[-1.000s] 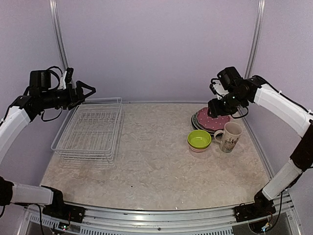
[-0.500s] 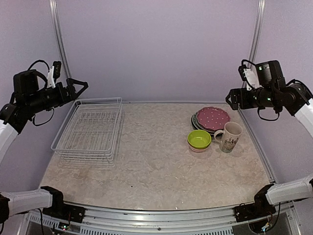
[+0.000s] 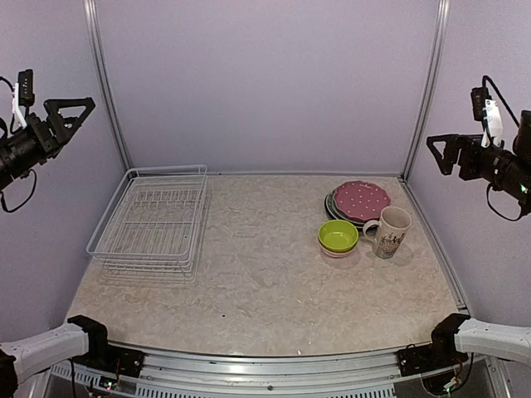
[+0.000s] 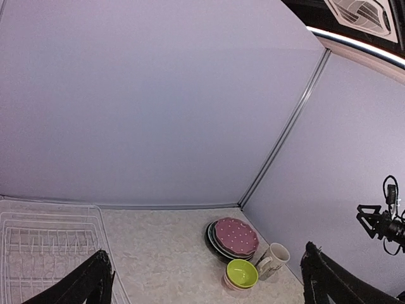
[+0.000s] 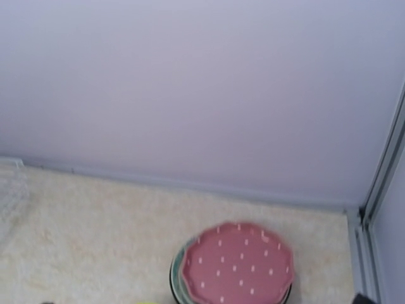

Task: Unload the mixed dishes from the dish rack
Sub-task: Reset both arms

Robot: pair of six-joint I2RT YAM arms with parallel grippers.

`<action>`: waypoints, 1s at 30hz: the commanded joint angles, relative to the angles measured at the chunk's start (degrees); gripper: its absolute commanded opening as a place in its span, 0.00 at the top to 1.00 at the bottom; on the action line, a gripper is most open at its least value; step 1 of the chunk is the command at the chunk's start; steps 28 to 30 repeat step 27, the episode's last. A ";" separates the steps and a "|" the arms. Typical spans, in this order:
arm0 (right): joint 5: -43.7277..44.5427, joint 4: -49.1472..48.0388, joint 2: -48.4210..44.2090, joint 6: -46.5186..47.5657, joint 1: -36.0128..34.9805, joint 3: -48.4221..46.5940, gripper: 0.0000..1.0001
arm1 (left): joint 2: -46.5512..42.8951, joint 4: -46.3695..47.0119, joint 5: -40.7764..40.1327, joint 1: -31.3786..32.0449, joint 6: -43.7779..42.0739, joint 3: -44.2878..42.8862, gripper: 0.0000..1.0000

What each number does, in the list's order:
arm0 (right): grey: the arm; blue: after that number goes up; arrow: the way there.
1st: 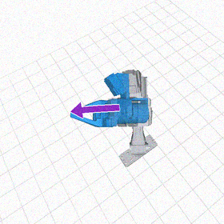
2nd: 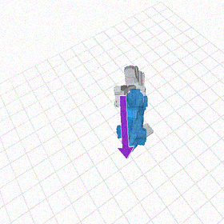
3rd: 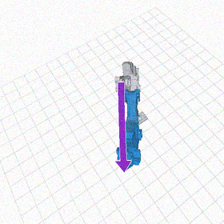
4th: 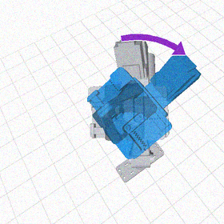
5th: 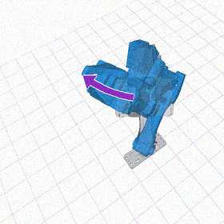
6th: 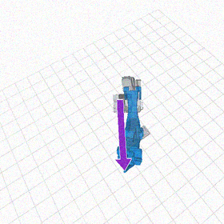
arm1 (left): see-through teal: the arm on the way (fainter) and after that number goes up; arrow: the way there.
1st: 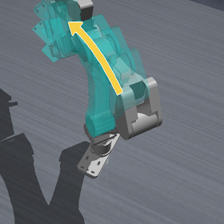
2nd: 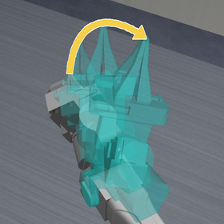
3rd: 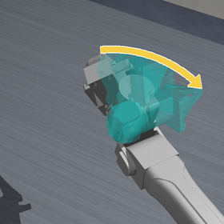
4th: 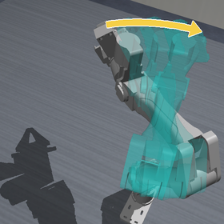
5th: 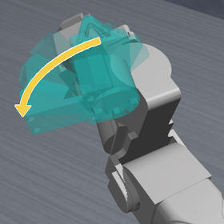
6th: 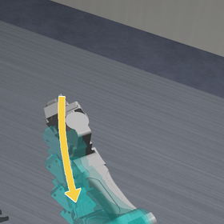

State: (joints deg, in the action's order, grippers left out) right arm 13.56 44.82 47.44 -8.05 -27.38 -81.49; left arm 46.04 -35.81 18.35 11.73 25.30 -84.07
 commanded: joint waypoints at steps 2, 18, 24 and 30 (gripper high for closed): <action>-1.12 -3.49 -3.37 1.94 -0.39 1.02 0.00 | -1.40 -5.39 -2.95 0.36 0.48 -4.40 0.01; -1.95 -5.91 -5.75 2.05 -0.40 2.85 0.00 | -4.45 -6.09 -6.82 0.27 -2.17 -5.43 0.01; -1.16 -7.39 -6.88 1.71 -0.43 4.49 0.00 | -4.65 -6.05 -7.26 0.31 -2.71 -4.95 0.01; 0.95 -7.21 -6.74 1.48 -0.33 5.26 0.00 | -4.60 -5.96 -7.04 0.31 -2.71 -4.61 0.01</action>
